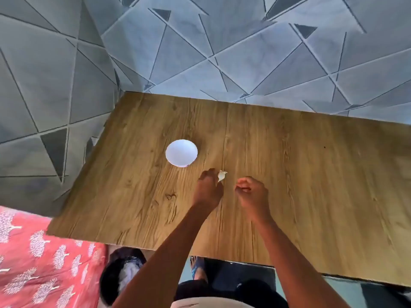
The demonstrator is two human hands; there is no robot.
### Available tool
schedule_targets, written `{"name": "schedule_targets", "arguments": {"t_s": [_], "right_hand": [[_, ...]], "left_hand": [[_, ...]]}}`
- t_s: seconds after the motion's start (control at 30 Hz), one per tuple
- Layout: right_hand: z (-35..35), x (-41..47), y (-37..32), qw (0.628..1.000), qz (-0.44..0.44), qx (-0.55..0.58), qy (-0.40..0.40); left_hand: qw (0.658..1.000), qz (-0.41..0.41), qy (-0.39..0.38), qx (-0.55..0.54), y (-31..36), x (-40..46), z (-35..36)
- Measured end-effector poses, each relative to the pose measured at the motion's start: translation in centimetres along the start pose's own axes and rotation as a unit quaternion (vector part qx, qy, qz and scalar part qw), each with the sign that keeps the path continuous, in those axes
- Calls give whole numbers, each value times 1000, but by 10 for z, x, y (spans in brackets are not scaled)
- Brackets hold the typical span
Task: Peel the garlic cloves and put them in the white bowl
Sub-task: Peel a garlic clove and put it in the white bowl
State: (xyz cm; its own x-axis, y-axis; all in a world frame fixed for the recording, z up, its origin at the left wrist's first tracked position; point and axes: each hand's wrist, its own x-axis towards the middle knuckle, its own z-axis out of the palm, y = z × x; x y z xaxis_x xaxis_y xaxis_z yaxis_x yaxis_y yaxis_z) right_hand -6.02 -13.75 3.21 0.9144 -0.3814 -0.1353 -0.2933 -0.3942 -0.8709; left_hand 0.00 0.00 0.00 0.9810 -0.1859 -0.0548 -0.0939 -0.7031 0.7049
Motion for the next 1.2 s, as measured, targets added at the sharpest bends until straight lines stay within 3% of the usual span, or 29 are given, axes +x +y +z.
{"name": "schedule_targets", "arguments": {"t_s": [0.27,0.37,0.5,0.67,1.0,1.2], "right_hand": [[18,55,19,996,40,-8,-74],[22,61,24,996,14,-6,-89],[23,68,24,995,0,1,-95],[26,76,21,996,-19,4,-89],[30,81,17,996,-39,-13,-76],[36,80,11,997,-1,-37,-64]], "left_hand": [[999,-35,-2,35,1,40,13],[991,-96,25,-92,-3,39,15],[955,-169,44,-238,-5,36,15],[940,-178,37,-289,-8,35,13],[934,-180,52,-305,-10,34,13],[944,-165,47,-280,-12,32,13]]}}
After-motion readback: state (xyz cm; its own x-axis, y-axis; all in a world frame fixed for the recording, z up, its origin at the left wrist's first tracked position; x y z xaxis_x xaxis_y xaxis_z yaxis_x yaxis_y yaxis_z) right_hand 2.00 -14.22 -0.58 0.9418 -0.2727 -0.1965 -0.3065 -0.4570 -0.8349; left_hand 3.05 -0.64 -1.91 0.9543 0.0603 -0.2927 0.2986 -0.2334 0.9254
